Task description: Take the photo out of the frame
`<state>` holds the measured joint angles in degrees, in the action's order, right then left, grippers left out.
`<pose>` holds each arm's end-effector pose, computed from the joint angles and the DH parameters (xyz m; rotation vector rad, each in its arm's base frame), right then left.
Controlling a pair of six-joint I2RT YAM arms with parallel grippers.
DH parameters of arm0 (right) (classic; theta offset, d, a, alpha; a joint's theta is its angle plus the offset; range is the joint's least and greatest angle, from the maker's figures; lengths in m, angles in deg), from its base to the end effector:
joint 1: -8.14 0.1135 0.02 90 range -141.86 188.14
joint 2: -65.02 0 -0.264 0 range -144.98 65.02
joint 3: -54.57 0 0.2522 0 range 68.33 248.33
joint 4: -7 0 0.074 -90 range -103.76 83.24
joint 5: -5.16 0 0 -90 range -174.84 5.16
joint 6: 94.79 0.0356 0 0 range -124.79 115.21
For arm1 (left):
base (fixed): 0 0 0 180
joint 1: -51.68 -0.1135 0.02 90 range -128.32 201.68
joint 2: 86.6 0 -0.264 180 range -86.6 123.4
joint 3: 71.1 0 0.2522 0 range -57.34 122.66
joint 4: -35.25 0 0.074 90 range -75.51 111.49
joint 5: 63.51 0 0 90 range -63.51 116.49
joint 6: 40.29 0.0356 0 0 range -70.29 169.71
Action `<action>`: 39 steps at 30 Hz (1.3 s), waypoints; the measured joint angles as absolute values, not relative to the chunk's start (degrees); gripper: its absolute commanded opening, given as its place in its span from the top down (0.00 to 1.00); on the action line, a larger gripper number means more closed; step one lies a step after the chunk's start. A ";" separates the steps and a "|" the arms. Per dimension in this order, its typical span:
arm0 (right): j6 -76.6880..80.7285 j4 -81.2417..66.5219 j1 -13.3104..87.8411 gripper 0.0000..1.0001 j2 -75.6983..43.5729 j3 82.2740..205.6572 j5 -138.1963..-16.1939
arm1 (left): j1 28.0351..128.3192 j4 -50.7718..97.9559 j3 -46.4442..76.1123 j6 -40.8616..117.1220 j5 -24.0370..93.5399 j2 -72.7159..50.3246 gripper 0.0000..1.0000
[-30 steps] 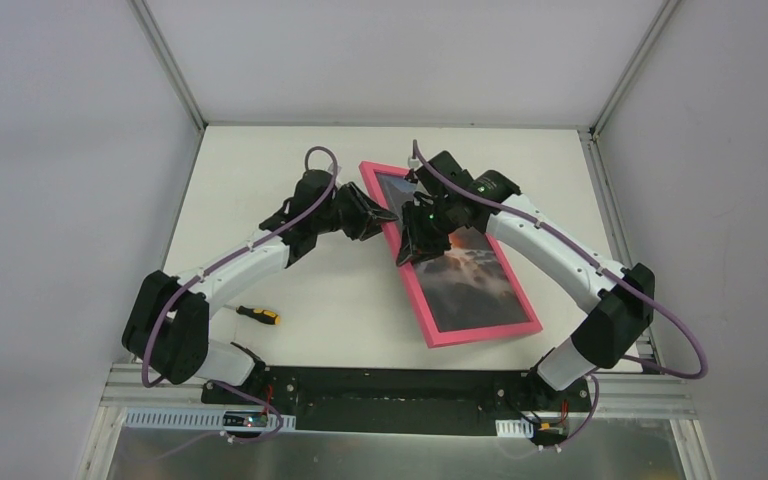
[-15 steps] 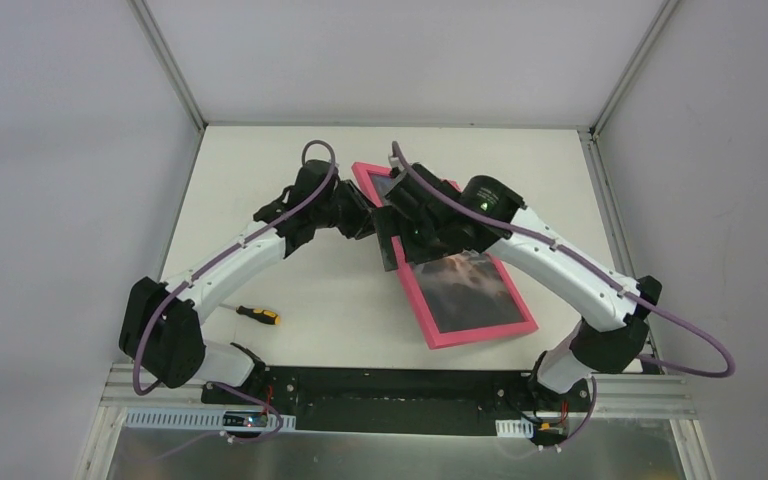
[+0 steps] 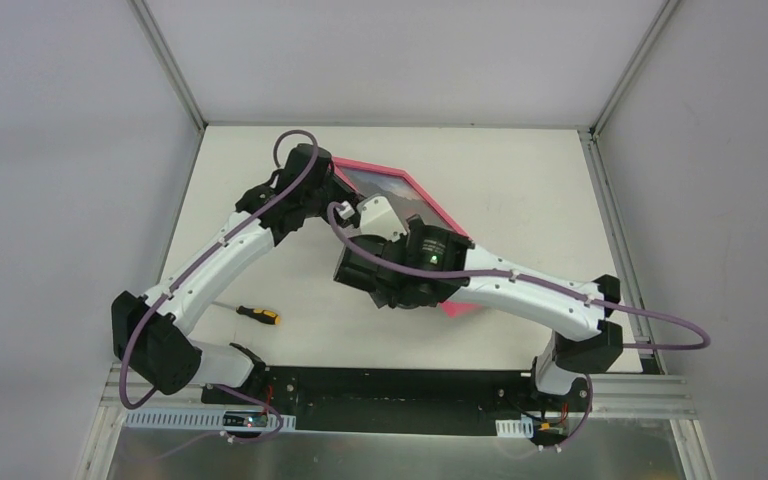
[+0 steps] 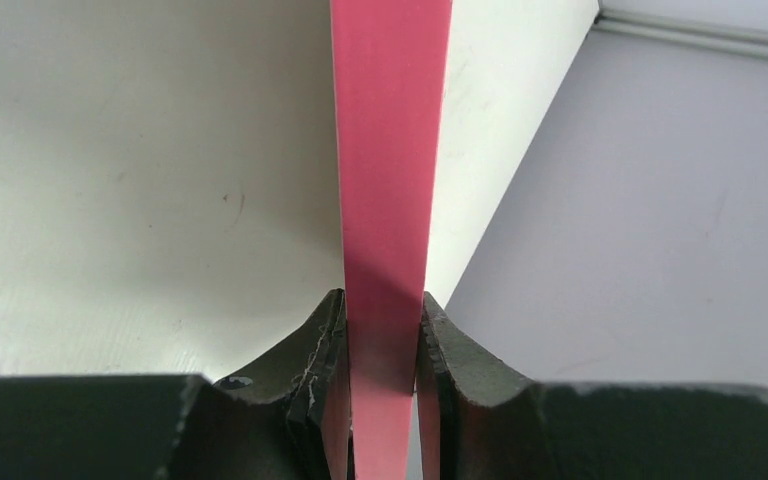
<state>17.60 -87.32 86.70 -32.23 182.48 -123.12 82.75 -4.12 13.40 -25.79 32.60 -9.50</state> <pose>0.0842 0.3049 0.4126 -0.9361 2.1589 -0.0947 0.2584 -0.1601 0.3454 -0.8328 2.2252 -1.1317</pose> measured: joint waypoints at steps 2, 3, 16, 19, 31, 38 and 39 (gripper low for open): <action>17.47 -88.52 88.12 0.22 -33.59 182.52 -126.79 | 82.70 -5.93 14.45 -26.56 31.59 -9.50 1.00; 17.25 -89.09 88.63 0.22 -34.16 182.50 -128.45 | 82.70 -6.65 14.80 -26.91 31.29 -9.50 1.00; 9.62 -88.43 89.39 0.36 -35.03 174.70 -135.93 | 81.59 -11.40 16.09 -27.94 29.93 -10.99 1.00; 8.51 -87.08 89.39 0.47 -35.03 172.53 -135.86 | 81.17 -11.88 16.27 -27.92 29.91 -10.99 1.00; 6.69 -85.13 89.33 0.71 -35.03 171.24 -138.62 | 79.75 -12.68 16.57 -27.89 30.04 -11.53 0.91; 3.61 -83.89 88.60 0.88 -35.03 171.22 -138.40 | 79.01 -13.25 16.79 -27.92 30.35 -11.71 0.58; 3.06 -83.52 88.39 0.92 -35.03 171.22 -138.27 | 78.90 -13.38 16.81 -28.13 30.41 -11.75 0.51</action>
